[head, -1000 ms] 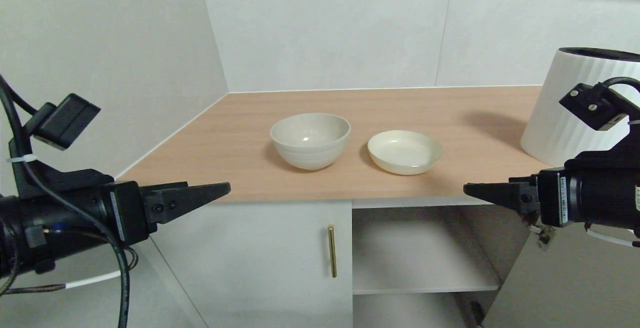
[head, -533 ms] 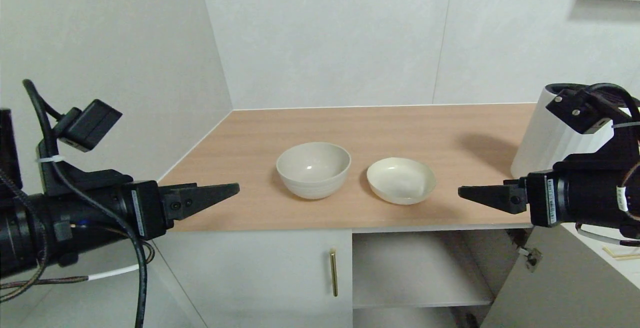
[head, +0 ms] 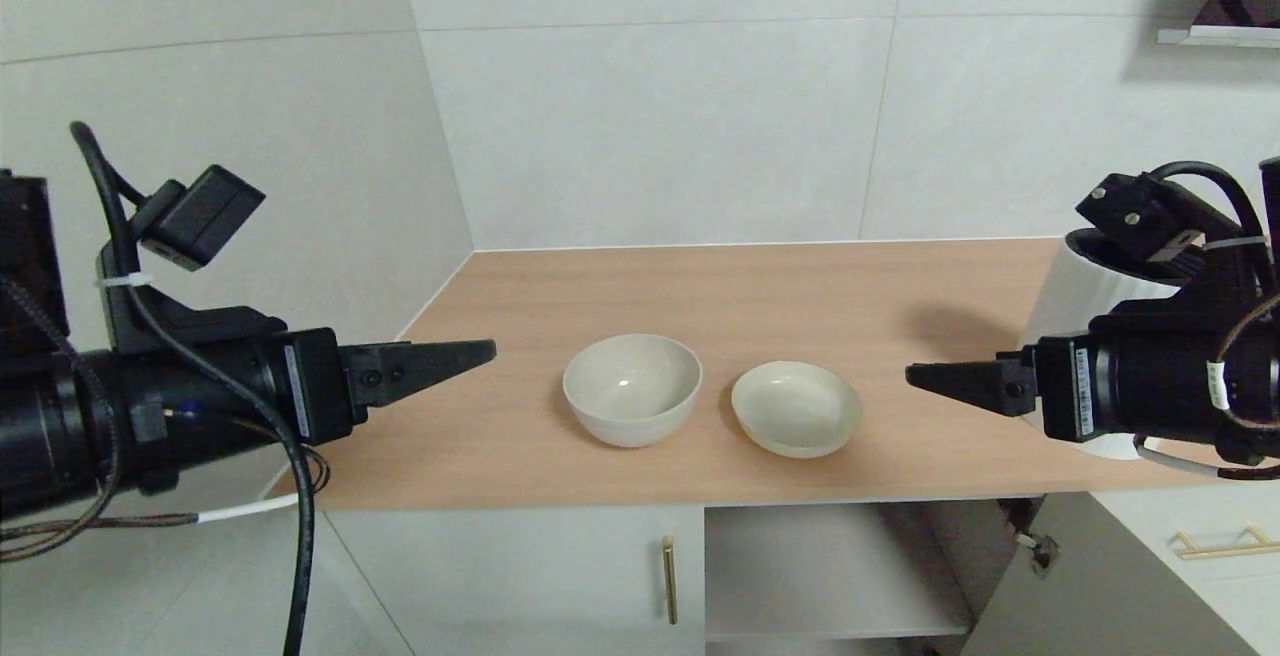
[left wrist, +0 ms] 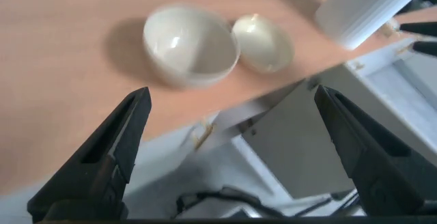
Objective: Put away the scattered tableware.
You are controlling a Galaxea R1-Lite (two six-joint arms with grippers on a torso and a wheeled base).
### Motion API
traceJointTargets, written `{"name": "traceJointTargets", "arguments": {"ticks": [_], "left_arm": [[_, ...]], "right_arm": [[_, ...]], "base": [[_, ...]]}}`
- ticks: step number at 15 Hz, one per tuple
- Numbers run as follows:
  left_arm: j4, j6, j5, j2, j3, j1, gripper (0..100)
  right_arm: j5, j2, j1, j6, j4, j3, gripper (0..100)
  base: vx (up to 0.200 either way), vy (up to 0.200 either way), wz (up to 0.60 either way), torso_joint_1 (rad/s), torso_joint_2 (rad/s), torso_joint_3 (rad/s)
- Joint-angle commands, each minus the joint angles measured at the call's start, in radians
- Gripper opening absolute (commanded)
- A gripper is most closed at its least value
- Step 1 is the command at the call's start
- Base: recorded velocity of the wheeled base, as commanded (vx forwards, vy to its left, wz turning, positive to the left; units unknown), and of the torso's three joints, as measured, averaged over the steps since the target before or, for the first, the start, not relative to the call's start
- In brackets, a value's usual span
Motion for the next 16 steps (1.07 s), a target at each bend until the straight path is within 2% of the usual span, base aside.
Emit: {"name": "traceJointTargets", "arguments": {"ticks": [1, 3, 4, 5, 6, 7, 8, 10, 13, 14, 16], "left_arm": [[0.056, 0.0, 0.0, 0.061, -0.08, -0.008, 100], [0.225, -0.006, 0.0, 0.115, -0.181, -0.006, 100], [0.237, -0.007, 0.0, 0.123, -0.186, -0.006, 100], [0.242, -0.026, 0.02, 0.164, -0.191, -0.008, 100], [0.242, -0.056, 0.038, 0.179, -0.195, -0.013, 100], [0.236, -0.118, 0.067, 0.212, -0.206, -0.029, 100], [0.219, -0.15, 0.099, 0.241, -0.212, -0.042, 100], [0.181, -0.187, 0.152, 0.296, -0.214, -0.066, 100], [0.109, -0.283, 0.193, 0.393, -0.227, -0.092, 100], [0.107, -0.305, 0.207, 0.426, -0.238, -0.094, 100], [0.107, -0.319, 0.21, 0.475, -0.249, -0.102, 100]], "right_arm": [[-0.002, 0.042, -0.022, -0.008, -0.015, -0.007, 100], [-0.009, 0.086, -0.028, -0.009, -0.007, -0.052, 100], [-0.017, 0.095, -0.028, -0.003, 0.001, -0.059, 100], [-0.052, 0.124, -0.028, 0.047, 0.03, -0.095, 100], [-0.074, 0.143, -0.028, 0.092, 0.042, -0.122, 100], [-0.107, 0.174, -0.028, 0.152, 0.065, -0.158, 100], [-0.118, 0.194, -0.028, 0.175, 0.087, -0.179, 100], [-0.158, 0.253, -0.03, 0.205, 0.1, -0.217, 100], [-0.291, 0.358, -0.03, 0.288, 0.094, -0.277, 100], [-0.295, 0.368, -0.03, 0.296, 0.093, -0.28, 100], [-0.302, 0.385, -0.028, 0.296, 0.085, -0.277, 100]], "base": [[0.0, 0.0, 0.0, 0.041, -0.1, -0.051], [0.0, 0.0, 0.0, 0.0, 0.0, 0.0], [0.0, 0.0, 0.0, 0.0, 0.0, 0.0], [0.0, 0.0, 0.0, 0.0, 0.0, 0.0], [0.0, 0.0, 0.0, 0.0, 0.0, 0.0], [0.0, 0.0, 0.0, 0.0, 0.0, 0.0], [0.0, 0.0, 0.0, 0.0, 0.0, 0.0], [0.0, 0.0, 0.0, 0.0, 0.0, 0.0], [0.0, 0.0, 0.0, 0.0, 0.0, 0.0], [0.0, 0.0, 0.0, 0.0, 0.0, 0.0], [0.0, 0.0, 0.0, 0.0, 0.0, 0.0]]}}
